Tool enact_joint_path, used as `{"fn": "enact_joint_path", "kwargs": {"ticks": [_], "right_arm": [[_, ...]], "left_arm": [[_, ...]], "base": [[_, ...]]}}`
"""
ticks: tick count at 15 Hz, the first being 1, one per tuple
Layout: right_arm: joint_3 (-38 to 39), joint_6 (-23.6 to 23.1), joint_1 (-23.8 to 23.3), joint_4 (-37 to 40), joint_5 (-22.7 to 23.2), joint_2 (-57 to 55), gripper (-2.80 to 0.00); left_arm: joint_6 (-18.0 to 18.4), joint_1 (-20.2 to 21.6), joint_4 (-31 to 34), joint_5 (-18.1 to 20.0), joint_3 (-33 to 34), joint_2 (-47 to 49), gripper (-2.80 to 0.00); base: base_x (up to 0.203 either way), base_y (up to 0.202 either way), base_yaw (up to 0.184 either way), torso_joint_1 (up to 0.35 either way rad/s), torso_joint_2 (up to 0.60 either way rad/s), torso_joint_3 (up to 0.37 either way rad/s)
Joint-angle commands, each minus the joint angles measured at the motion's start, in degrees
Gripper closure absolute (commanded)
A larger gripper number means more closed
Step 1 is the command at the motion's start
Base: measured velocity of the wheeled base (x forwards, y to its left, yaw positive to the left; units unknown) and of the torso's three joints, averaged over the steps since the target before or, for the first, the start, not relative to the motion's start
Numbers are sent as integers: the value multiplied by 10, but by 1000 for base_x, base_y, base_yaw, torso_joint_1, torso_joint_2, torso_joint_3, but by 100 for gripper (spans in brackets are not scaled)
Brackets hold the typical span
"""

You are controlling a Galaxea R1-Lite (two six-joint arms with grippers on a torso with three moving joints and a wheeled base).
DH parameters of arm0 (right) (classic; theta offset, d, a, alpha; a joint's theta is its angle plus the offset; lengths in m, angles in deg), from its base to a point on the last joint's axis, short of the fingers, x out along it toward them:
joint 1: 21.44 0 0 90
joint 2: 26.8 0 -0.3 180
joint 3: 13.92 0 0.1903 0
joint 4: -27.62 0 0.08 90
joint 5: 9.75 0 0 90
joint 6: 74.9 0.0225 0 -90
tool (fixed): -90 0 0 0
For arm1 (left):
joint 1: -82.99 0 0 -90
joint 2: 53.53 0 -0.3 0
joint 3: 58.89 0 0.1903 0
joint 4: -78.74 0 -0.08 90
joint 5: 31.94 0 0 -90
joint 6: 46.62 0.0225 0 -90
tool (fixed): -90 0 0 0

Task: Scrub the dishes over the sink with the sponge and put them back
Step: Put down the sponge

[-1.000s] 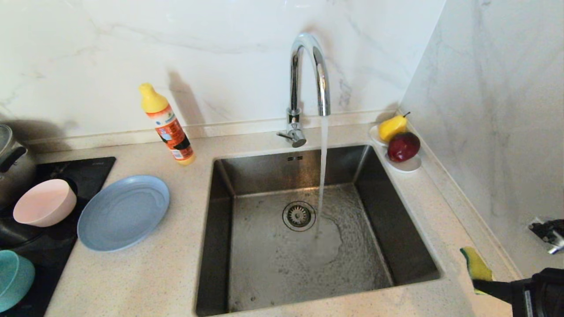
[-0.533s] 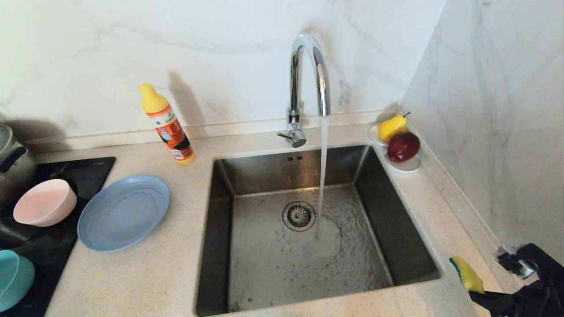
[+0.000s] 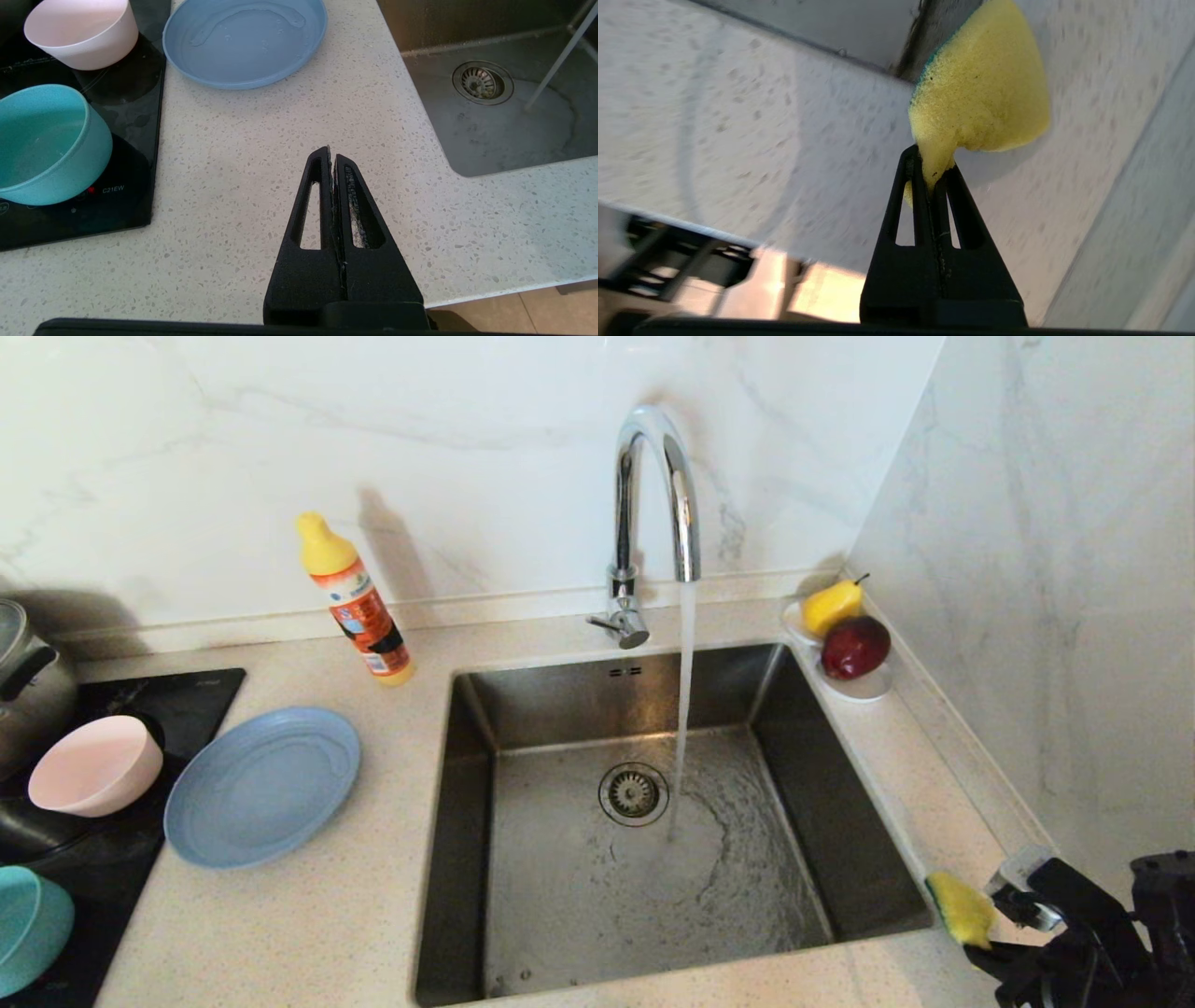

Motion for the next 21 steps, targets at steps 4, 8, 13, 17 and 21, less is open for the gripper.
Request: {"fn": "enact_joint_path", "kwargs": {"ticks": [4,8,13,17,21], "right_arm": [[1,-62,1,-52,-26,-56,0],[-5,-93,8,-81,-68,-68,0],[-10,-99,8,-92,-82,-87,0],[-24,-101,7,-104,-83,-98,0],[-25,-101,3,-104,-88,-105,0]], "left_arm": [[0,0,0,0,0,1,0],[0,0,0,0,0,2,0],[0,0,0,0,0,1,0],[0,0,0,0,0,2,0],[0,0,0,0,0,1,0]], "base": [[0,0,0,0,0,0],[0,0,0,0,0,0],[0,0,0,0,0,0],[0,0,0,0,0,0],[0,0,0,0,0,0]]}}
